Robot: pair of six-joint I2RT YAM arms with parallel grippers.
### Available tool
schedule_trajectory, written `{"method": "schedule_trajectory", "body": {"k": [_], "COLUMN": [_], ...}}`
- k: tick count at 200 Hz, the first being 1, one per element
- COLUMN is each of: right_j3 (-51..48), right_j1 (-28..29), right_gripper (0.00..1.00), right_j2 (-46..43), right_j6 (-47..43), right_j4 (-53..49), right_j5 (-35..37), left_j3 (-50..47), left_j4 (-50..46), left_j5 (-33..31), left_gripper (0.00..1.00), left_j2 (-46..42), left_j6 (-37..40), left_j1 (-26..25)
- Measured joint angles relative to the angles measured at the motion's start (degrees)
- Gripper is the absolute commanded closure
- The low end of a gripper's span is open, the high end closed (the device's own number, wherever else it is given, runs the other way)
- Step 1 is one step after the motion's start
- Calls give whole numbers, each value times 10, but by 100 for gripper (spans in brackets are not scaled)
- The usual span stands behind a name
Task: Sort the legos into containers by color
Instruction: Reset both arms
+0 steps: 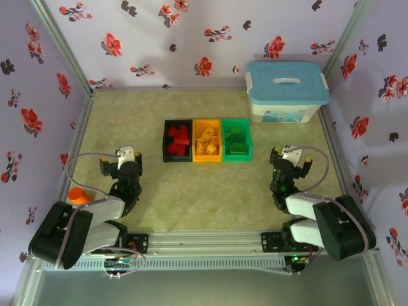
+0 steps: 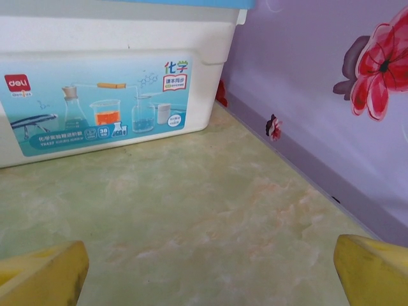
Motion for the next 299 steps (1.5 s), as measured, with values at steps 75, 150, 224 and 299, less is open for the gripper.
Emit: {"method": "schedule_trajectory", "body": {"k": [75,150,224,299], "right_j3": [3,11,3,-9], "right_j1": [-10,-26,-75,-75], "right_gripper": [1,1,1,1], "right_j2": [29,78,155,175], "right_j6": [-4,-9,2,-6], "right_j4": [43,110,204,246], "right_j5": [0,-6,-54,-116], "left_j3": [3,3,-5,-7], "left_j4": [70,134,173,202], "left_j5": [12,31,53,80], "left_gripper": [0,0,0,0], "left_j2": [41,63,74,95], "left_j6": [20,23,16,-1], "left_j1": [9,35,69,93]}}
